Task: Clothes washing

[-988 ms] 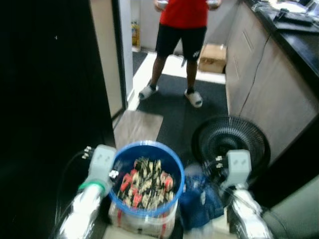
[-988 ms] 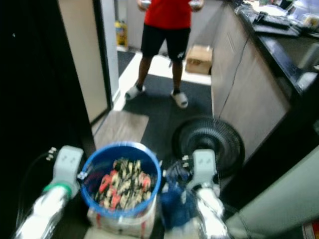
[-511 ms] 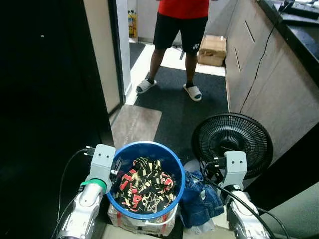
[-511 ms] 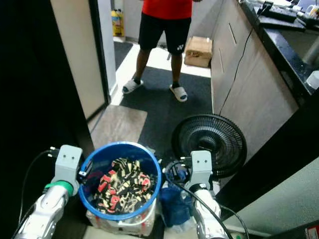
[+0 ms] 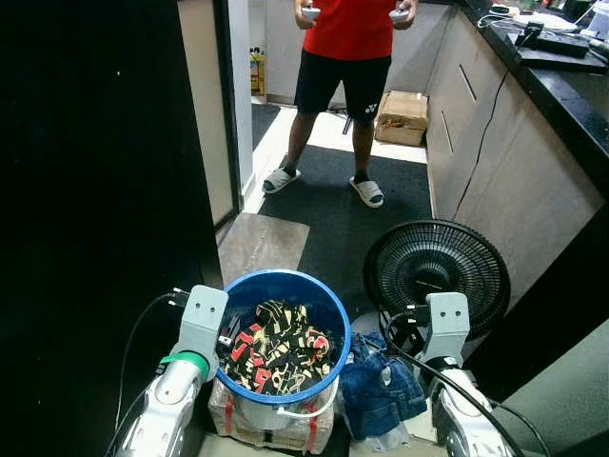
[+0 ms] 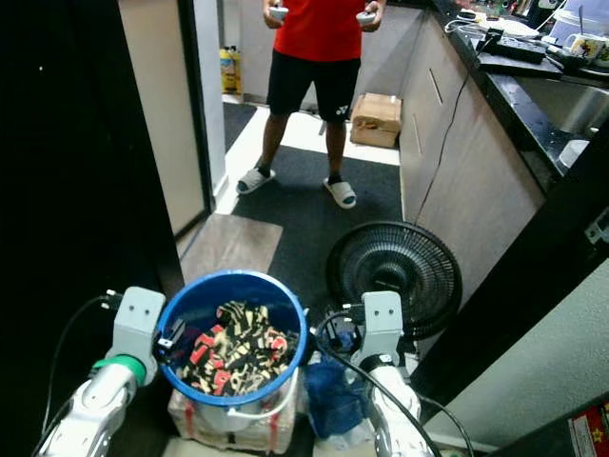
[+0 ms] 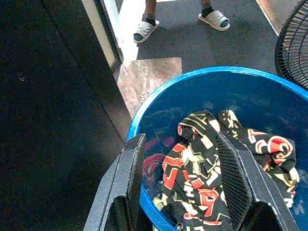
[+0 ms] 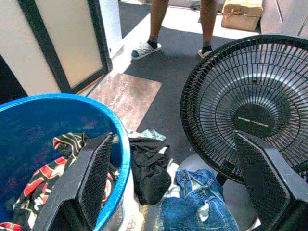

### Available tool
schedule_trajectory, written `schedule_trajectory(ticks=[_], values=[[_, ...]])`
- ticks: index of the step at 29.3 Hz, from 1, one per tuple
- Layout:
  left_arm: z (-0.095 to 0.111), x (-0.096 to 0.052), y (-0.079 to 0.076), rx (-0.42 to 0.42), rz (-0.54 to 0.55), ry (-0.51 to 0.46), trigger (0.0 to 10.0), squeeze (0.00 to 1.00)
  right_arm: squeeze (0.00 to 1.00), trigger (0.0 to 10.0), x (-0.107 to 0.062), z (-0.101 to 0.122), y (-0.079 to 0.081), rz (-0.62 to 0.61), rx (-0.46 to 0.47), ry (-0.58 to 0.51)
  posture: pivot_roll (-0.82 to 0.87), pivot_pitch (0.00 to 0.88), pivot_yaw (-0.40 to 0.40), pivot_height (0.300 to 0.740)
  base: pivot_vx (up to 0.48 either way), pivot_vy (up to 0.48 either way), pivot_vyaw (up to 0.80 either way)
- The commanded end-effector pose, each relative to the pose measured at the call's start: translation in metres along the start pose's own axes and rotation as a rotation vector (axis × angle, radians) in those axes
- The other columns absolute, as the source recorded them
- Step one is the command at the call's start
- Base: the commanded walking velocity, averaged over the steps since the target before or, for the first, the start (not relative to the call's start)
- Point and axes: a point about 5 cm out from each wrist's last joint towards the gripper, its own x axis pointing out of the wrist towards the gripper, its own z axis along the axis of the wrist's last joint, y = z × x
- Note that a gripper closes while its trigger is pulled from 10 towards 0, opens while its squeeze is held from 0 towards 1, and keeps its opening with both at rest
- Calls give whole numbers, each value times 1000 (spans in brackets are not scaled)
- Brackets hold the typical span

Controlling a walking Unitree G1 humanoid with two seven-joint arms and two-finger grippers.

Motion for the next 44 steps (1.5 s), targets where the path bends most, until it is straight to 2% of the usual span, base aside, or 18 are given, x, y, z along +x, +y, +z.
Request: schedule_trajectory(ticks=[1, 20, 29, 34, 44], values=[[-4, 0, -1, -12, -2, 18, 10000, 0, 0, 10000, -2, 1, -3, -12, 5, -11, 10, 58, 7, 740, 0, 0, 0], [-4, 1, -1, -1, -2, 18, 10000, 0, 0, 10000, -1, 1, 0, -1, 4, -16, 8, 53, 9, 740, 0, 0, 0], [-12, 0, -7, 5, -20, 46, 10000, 0, 0, 10000, -2, -1, 2, 12, -26, -8, 11, 58, 3, 740, 0, 0, 0], [13, 16, -11, -74, 6, -34, 10000, 0, 0, 10000, 9, 14, -4, -2, -33, -47, 12, 57, -6, 740, 0, 0, 0], [13, 15, -9, -70, 17, -38, 10000, 0, 0, 10000, 12, 16, -4, -6, -44, -45, 15, 52, -7, 740, 0, 0, 0]])
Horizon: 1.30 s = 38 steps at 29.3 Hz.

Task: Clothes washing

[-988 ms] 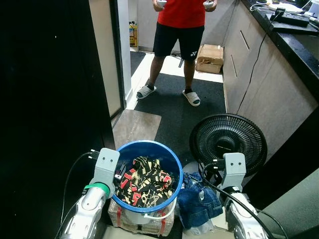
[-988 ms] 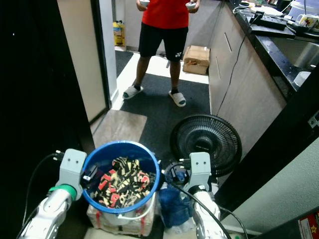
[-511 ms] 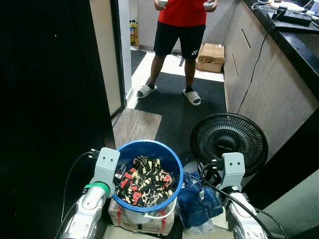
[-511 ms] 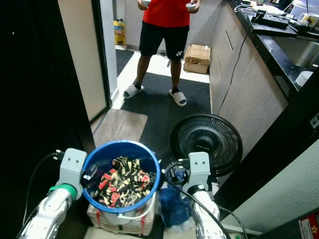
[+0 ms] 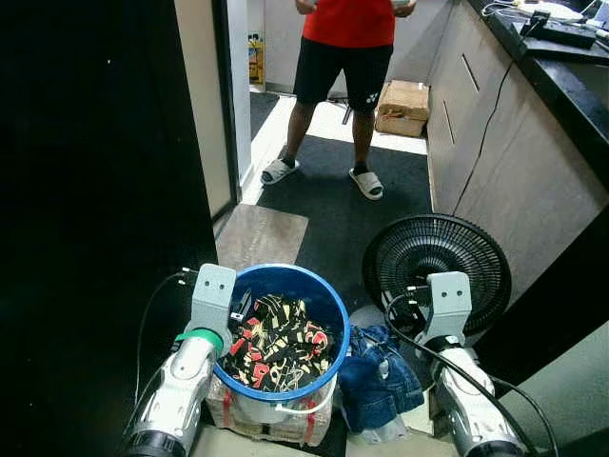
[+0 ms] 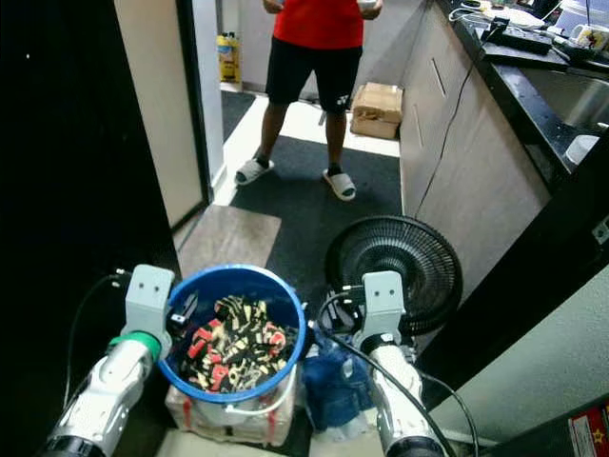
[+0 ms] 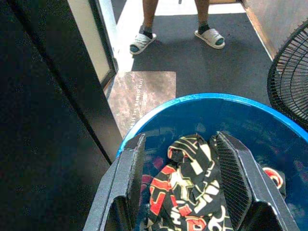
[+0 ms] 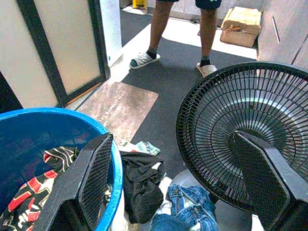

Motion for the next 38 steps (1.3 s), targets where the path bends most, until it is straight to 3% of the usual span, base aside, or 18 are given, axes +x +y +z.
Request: schedule_trajectory(ticks=[1, 6, 16, 21, 31, 38], values=[[-11, -6, 1, -10, 9, 33, 10000, 0, 0, 10000, -4, -8, -1, -16, 4, 27, 15, 52, -7, 740, 0, 0, 0], [-13, -9, 0, -5, 11, 33, 10000, 0, 0, 10000, -5, -9, -1, -25, 10, 35, 19, 86, -16, 740, 0, 0, 0], [-12, -8, 0, -12, 20, 27, 10000, 0, 0, 10000, -2, -7, -3, -40, 21, 32, 16, 65, -19, 740, 0, 0, 0], [-3, 0, 1, -18, 27, -1, 10000, 0, 0, 10000, 9, 5, -10, -59, 13, 6, 8, 48, -21, 740, 0, 0, 0], [5, 4, 2, -15, 21, -18, 10000, 0, 0, 10000, 12, 14, -16, -77, 6, -21, 1, 36, -15, 740, 0, 0, 0], [-6, 2, 1, -29, 31, 9, 10000, 0, 0, 10000, 9, 8, -18, -104, 6, -10, -34, 33, -2, 740, 0, 0, 0]])
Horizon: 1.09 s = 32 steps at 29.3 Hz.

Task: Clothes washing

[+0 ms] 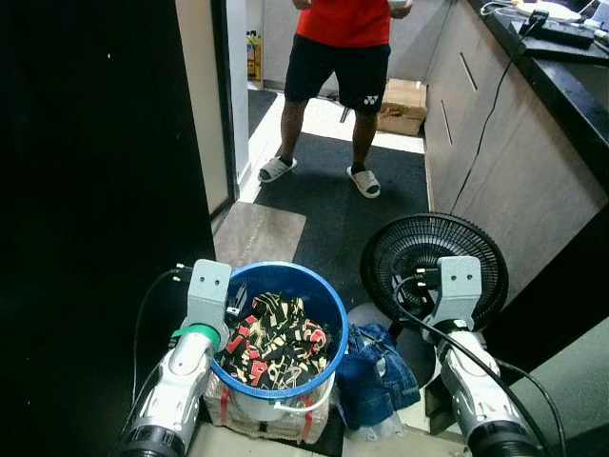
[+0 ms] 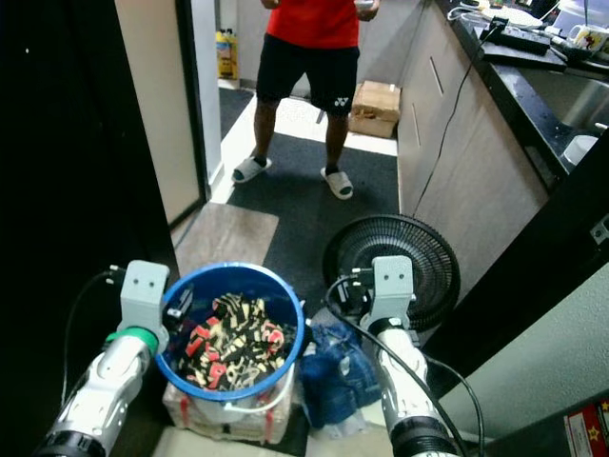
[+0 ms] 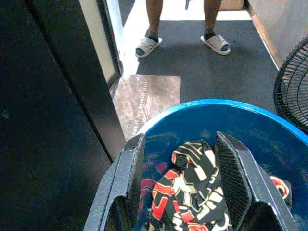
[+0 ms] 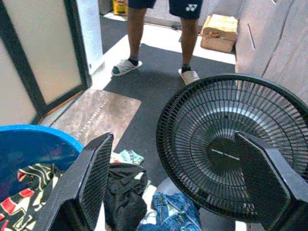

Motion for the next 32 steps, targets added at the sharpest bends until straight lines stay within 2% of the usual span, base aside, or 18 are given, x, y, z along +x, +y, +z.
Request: schedule_trajectory(ticks=[1, 8, 10, 17, 20, 25, 32], values=[[-8, -1, -6, -6, -15, 26, 10000, 0, 0, 10000, -6, -8, -5, -35, 2, 20, -39, 25, 3, 740, 0, 0, 0], [5, 6, -14, 4, -61, -8, 10000, 0, 0, 10000, -2, 6, -13, -37, -34, -29, -64, 47, 3, 740, 0, 0, 0], [2, 8, -15, -13, -38, 3, 10000, 0, 0, 10000, -5, 1, -20, -64, -25, -15, -66, 47, 6, 740, 0, 0, 0], [0, 4, -19, 1, -77, 11, 10000, 0, 0, 10000, -9, 1, -16, -41, -27, -23, -90, 31, 21, 740, 0, 0, 0], [3, 8, -19, 12, -87, 5, 10000, 0, 0, 10000, -6, 7, -20, -48, -34, -39, -85, 23, 26, 740, 0, 0, 0], [5, 12, -17, 7, -66, -1, 10000, 0, 0, 10000, -4, 3, -25, -98, -25, -27, -71, 0, 34, 740, 0, 0, 0], [1, 11, -15, 18, -75, 2, 10000, 0, 0, 10000, -3, 3, -17, -67, -8, -22, -75, 0, 10, 740, 0, 0, 0]])
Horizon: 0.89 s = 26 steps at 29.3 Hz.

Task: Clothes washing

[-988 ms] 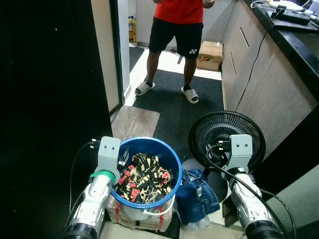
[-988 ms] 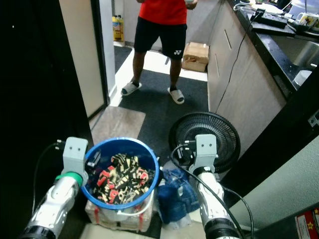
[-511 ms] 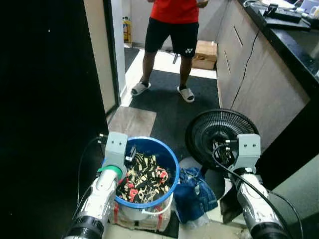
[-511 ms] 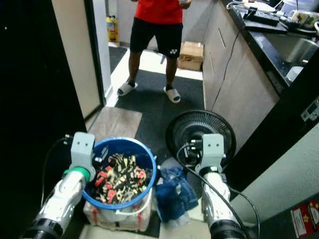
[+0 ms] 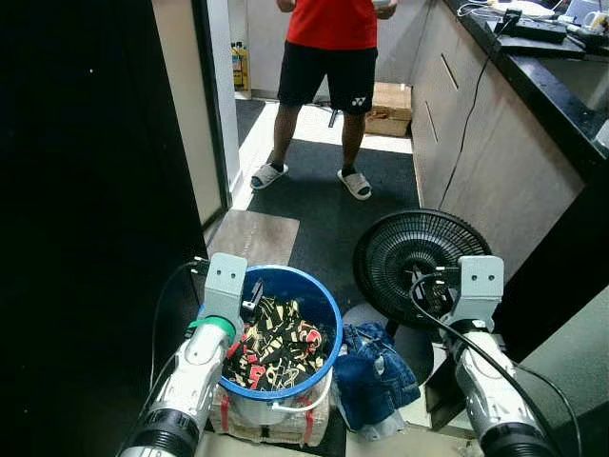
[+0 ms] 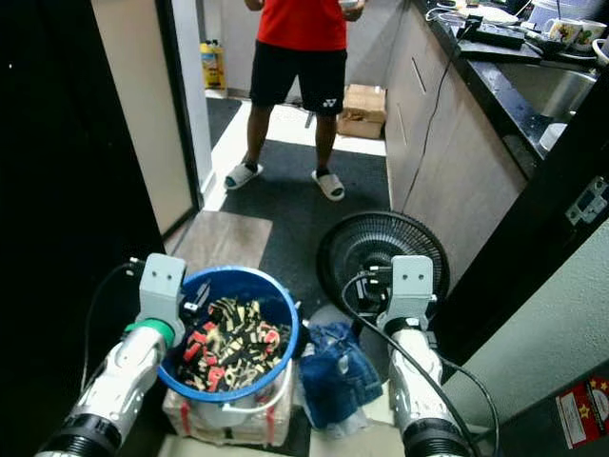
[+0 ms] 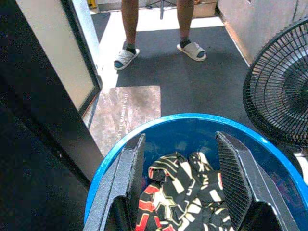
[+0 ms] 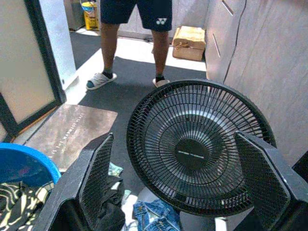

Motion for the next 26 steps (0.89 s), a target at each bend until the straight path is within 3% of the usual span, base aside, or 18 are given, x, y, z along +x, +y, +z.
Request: schedule_trajectory(ticks=[1, 4, 8, 12, 20, 26], values=[[-8, -2, 2, 10, 0, 31, 10000, 0, 0, 10000, -1, -3, 0, 3, 7, 14, -75, 0, 10, 740, 0, 0, 0], [-5, 1, 4, -11, 28, 24, 10000, 0, 0, 10000, 4, 3, 1, 11, 4, 3, -80, 0, 3, 740, 0, 0, 0], [-16, -2, 0, -36, 46, 61, 10000, 0, 0, 10000, -1, -7, 1, -19, 5, 33, -73, 0, 5, 740, 0, 0, 0], [-16, -6, -6, 0, -10, 41, 10000, 0, 0, 10000, -4, -2, 7, 20, 8, -2, -85, 0, 9, 740, 0, 0, 0], [-14, -4, -5, -8, 9, 38, 10000, 0, 0, 10000, -6, -7, 3, -6, 31, 18, -61, 0, 10, 740, 0, 0, 0], [-16, -7, 1, 6, 16, 46, 10000, 0, 0, 10000, -8, -10, 11, -5, 38, 30, -41, 0, 24, 740, 0, 0, 0]])
